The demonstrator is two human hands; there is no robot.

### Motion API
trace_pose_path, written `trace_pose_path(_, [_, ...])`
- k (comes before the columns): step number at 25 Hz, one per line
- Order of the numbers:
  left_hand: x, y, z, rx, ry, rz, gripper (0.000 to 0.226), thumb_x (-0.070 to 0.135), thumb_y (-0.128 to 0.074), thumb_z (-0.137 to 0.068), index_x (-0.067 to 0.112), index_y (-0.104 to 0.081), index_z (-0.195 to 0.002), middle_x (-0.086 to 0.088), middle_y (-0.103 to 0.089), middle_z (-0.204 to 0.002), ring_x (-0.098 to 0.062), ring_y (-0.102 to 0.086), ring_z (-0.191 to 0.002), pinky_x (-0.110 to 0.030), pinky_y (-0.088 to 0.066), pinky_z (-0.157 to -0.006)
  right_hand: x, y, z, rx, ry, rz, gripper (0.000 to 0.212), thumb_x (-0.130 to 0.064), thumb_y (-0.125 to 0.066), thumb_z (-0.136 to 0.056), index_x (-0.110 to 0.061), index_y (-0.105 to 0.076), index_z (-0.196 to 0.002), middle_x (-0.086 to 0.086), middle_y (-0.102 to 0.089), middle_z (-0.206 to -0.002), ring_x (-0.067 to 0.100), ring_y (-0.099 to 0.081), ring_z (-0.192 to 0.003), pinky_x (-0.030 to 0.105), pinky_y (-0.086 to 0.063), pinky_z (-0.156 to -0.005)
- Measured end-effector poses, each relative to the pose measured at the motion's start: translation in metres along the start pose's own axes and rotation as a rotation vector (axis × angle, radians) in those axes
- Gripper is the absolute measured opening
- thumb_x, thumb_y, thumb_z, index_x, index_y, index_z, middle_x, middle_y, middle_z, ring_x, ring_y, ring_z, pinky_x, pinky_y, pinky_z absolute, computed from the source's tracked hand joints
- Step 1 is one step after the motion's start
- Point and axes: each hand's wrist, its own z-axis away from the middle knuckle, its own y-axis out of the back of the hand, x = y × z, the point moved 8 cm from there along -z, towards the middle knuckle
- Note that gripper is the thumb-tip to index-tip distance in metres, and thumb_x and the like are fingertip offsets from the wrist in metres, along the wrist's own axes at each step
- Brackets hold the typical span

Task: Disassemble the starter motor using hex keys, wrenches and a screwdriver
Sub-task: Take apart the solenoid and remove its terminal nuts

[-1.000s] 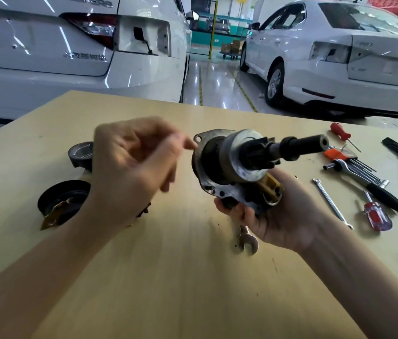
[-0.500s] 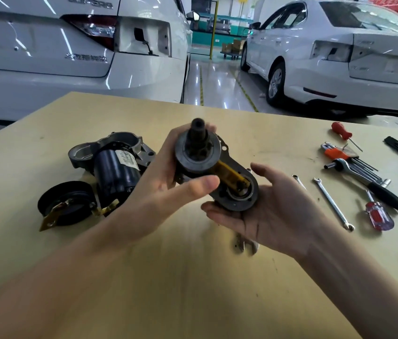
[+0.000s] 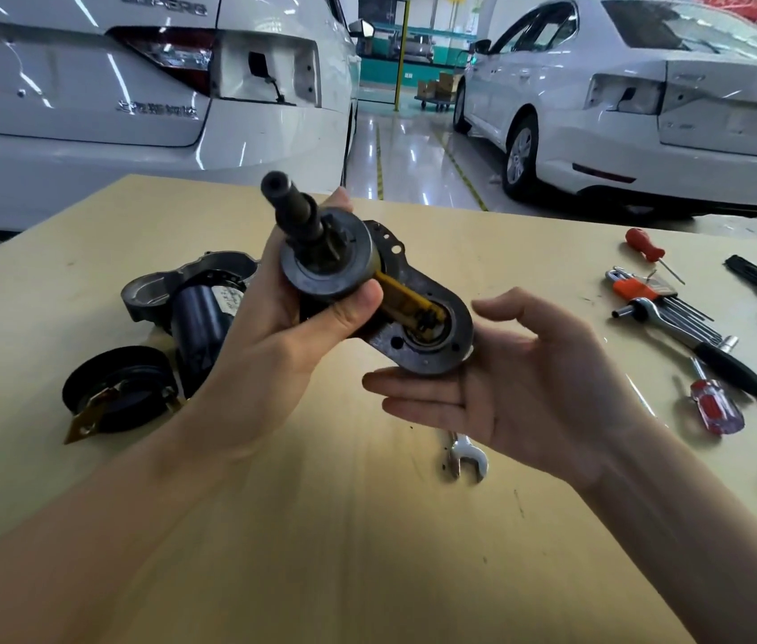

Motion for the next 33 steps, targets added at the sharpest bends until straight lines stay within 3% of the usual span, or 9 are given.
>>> trace_pose_path(5, [-0.015,0.010,-0.001,0.148,0.113,0.082,0.031,0.028,-0.066,-0.078,0.020,-0.057,-0.106,0.001,-0.063,-0.101,-0.012,-0.060,-0.103,-0.021,-0.045,-0.086,0.003,0.015,-0.002,0.166,0.048,0.267,0.058,-0.007,-0.070,-0.073,-0.016,-0.053,-0.129,0.021,-0.067,-0.101,0.040,-0.070,-0.089,0.038,-0.058,-0.074])
trace_pose_path(7, [-0.019,0.008,0.002,0.157,0.132,0.079,0.032,0.028,-0.064,-0.080,0.017,-0.056,-0.110,0.001,-0.063,-0.103,-0.013,-0.059,-0.104,-0.024,-0.043,-0.088,0.002,0.020,-0.001,0.276,0.100,0.377,0.063,-0.016,-0.080,-0.071,-0.025,-0.053,-0.128,0.018,-0.065,-0.097,0.034,-0.071,-0.076,0.036,-0.058,-0.070])
trace_pose_path(12, [-0.015,-0.015,0.009,0.017,0.086,0.031,0.055,0.024,-0.060,-0.083,0.012,-0.041,-0.133,-0.002,-0.060,-0.114,-0.011,-0.057,-0.112,-0.024,-0.046,-0.095,-0.004,0.030,0.003,0.503,0.248,0.440,0.059,-0.035,-0.075,-0.065,-0.026,-0.054,-0.120,0.017,-0.055,-0.087,0.024,-0.058,-0.047,0.044,-0.059,-0.065])
trace_pose_path(16, [-0.014,-0.012,0.006,-0.007,0.192,0.365,0.039,0.028,-0.043,-0.090,0.018,-0.050,-0.127,0.001,-0.061,-0.122,-0.019,-0.054,-0.121,-0.042,-0.038,-0.107,-0.025,0.034,0.011,0.560,0.385,0.543,0.051,-0.034,-0.075,-0.070,-0.028,-0.056,-0.117,0.011,-0.059,-0.075,0.029,-0.061,-0.046,0.046,-0.060,-0.067])
trace_pose_path(20, [-0.024,-0.020,0.010,-0.040,0.378,0.602,0.082,0.054,-0.039,-0.088,-0.002,-0.023,-0.146,-0.021,-0.044,-0.145,-0.039,-0.040,-0.135,-0.054,-0.028,-0.114,-0.049,0.040,0.023,0.657,0.591,0.758,0.036,-0.029,-0.071,-0.083,-0.027,-0.059,-0.118,-0.006,-0.065,-0.065,0.024,-0.060,-0.046,0.040,-0.058,-0.060])
trace_pose_path(22, [-0.035,-0.023,0.015,-0.041,0.469,0.623,0.080,0.052,-0.041,-0.087,-0.008,-0.034,-0.140,-0.026,-0.046,-0.141,-0.040,-0.042,-0.133,-0.051,-0.030,-0.114,-0.053,0.041,0.024,0.660,0.639,0.846,0.043,-0.031,-0.072,-0.079,-0.032,-0.059,-0.121,-0.004,-0.070,-0.074,0.022,-0.064,-0.051,0.038,-0.057,-0.061])
trace_pose_path(27, [-0.047,-0.016,0.021,-0.031,0.609,0.397,0.049,0.040,-0.067,-0.072,0.006,-0.071,-0.106,-0.013,-0.069,-0.110,-0.024,-0.064,-0.106,-0.040,-0.045,-0.103,-0.045,0.041,0.015,0.634,0.707,0.908,0.055,-0.032,-0.071,-0.074,-0.046,-0.052,-0.123,0.007,-0.072,-0.086,0.024,-0.069,-0.075,0.044,-0.057,-0.082])
trace_pose_path(30, [-0.056,-0.016,0.028,-0.040,0.693,0.094,0.055,0.040,-0.079,-0.058,0.018,-0.062,-0.105,-0.001,-0.071,-0.086,-0.010,-0.068,-0.078,-0.021,-0.054,-0.070,-0.046,0.038,0.012,0.586,0.758,0.814,0.058,-0.017,-0.072,-0.075,-0.038,-0.055,-0.127,0.005,-0.074,-0.091,0.022,-0.073,-0.081,0.035,-0.058,-0.077])
trace_pose_path(33, [-0.066,-0.022,0.040,-0.019,0.711,0.090,0.059,0.038,-0.080,-0.061,0.023,-0.059,-0.115,0.003,-0.075,-0.092,-0.010,-0.071,-0.087,-0.019,-0.053,-0.065,-0.046,0.027,0.006,0.509,0.742,0.882,0.058,-0.010,-0.073,-0.074,-0.038,-0.060,-0.124,-0.005,-0.073,-0.095,0.013,-0.073,-0.080,0.022,-0.055,-0.068])
